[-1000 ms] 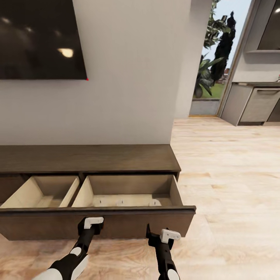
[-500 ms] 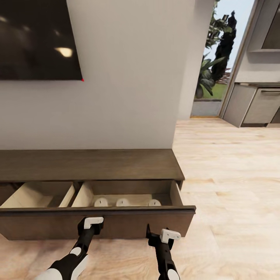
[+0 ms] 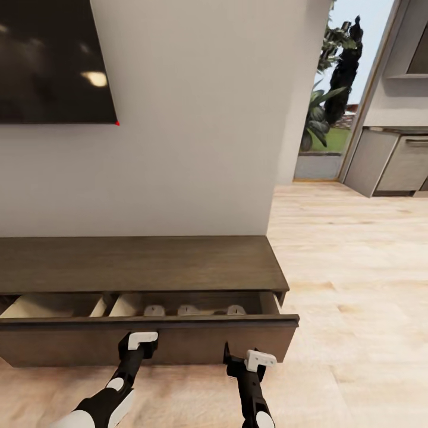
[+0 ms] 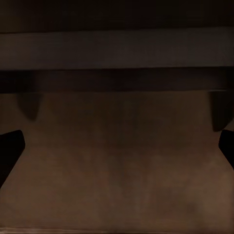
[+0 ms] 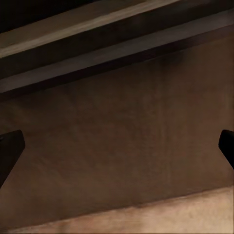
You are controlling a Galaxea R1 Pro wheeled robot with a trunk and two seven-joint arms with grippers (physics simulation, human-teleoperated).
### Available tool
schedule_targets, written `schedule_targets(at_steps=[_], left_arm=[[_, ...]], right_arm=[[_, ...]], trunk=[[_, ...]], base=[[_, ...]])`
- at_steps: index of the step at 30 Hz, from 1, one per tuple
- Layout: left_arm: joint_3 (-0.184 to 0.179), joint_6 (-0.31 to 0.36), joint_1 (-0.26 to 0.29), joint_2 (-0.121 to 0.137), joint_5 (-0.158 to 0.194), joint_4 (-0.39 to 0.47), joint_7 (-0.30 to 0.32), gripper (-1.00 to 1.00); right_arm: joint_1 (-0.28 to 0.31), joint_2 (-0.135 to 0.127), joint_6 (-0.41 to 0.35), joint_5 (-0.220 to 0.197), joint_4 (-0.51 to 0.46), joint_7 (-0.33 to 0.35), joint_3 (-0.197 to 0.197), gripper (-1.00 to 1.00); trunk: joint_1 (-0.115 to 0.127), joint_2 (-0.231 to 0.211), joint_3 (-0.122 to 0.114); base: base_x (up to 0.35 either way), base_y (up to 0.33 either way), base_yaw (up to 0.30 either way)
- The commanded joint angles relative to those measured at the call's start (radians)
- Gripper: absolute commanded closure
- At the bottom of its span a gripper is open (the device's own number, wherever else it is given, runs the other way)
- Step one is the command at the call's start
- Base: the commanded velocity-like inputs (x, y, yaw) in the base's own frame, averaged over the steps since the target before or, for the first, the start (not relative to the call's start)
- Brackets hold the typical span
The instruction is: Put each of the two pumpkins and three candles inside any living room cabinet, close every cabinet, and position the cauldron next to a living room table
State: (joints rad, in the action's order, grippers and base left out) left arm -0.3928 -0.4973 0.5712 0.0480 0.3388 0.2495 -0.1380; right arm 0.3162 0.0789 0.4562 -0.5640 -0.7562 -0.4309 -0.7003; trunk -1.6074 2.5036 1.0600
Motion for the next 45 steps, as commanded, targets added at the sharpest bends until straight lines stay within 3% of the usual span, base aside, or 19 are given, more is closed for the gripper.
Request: schedule_targets(at_steps=[1, 13, 45], left_arm=[[-0.006, -0.003, 0.001, 0.001, 0.005, 0.001, -0.006, -1.0], [-0.006, -0.003, 0.001, 0.001, 0.005, 0.001, -0.006, -1.0], [-0.007, -0.003, 0.001, 0.001, 0.005, 0.001, -0.006, -1.0]], right_arm=[[0.001, -0.001, 0.006, -0.008, 0.0, -0.005, -0.006, -1.0], [0.001, -0.001, 0.006, -0.008, -0.001, -0.005, -0.005, -1.0], [0.001, -0.001, 0.006, -0.008, -0.001, -0.005, -0.005, -1.0]], trunk=[[0.0, 0.0, 0.001], [0.0, 0.0, 0.001], [0.0, 0.0, 0.001]], base=[[0.24, 0.0, 0.0], [0.226, 0.0, 0.0], [0.049, 0.0, 0.0]])
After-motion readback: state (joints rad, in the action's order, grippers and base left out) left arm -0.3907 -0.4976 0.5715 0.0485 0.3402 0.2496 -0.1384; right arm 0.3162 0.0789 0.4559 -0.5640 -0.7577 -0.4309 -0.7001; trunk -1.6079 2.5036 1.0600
